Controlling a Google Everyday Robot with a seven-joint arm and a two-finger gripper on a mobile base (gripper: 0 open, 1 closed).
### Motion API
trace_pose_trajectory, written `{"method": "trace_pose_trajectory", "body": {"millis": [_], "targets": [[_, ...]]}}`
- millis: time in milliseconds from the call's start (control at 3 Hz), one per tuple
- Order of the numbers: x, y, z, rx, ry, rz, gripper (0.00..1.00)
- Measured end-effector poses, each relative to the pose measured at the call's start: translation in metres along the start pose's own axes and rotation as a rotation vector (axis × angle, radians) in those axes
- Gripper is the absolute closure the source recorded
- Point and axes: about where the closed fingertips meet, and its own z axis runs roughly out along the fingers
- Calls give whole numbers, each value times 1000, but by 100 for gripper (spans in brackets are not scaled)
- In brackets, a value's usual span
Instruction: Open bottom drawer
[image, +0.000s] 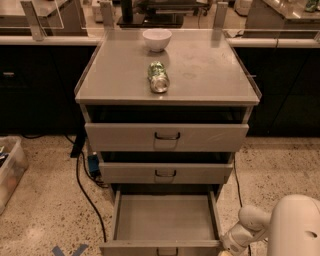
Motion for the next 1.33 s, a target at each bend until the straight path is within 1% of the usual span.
{"method": "trace_pose_trajectory", "body": {"millis": [333,667,1000,1333], "targets": [[-7,2,3,-7,3,-13,0],[-30,12,19,-43,43,-76,0],[-44,21,35,-78,78,-112,0],[-44,21,35,-78,78,-112,0]]}}
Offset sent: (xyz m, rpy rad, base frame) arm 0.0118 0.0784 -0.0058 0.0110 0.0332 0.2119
